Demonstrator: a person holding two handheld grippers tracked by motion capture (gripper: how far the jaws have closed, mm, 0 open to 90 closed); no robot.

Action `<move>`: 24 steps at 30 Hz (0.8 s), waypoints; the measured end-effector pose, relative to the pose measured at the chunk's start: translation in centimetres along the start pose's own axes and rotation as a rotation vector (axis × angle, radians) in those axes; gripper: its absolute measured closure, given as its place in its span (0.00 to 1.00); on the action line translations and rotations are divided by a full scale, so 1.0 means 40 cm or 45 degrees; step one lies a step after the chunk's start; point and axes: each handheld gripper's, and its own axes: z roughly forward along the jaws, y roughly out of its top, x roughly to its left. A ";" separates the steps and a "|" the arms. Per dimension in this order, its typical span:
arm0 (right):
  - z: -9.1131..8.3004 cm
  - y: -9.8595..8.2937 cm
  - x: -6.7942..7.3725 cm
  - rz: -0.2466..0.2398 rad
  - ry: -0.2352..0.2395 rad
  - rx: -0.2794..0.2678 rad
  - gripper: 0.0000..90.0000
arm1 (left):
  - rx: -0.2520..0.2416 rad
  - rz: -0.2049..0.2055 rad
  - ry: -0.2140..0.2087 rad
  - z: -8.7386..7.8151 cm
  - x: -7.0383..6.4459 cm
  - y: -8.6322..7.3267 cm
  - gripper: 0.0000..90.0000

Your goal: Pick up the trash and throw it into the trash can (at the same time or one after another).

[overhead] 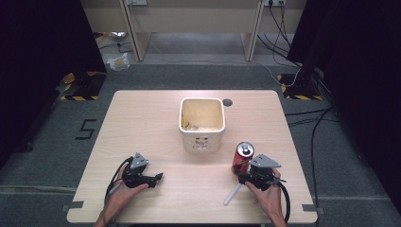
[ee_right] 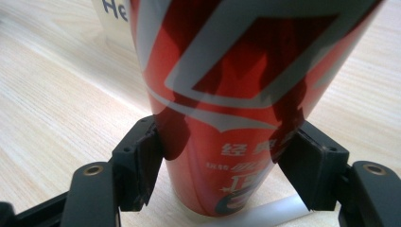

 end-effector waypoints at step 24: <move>-0.070 0.099 0.003 -0.020 0.000 -0.095 0.38 | 0.005 0.002 -0.001 -0.001 0.000 0.000 0.16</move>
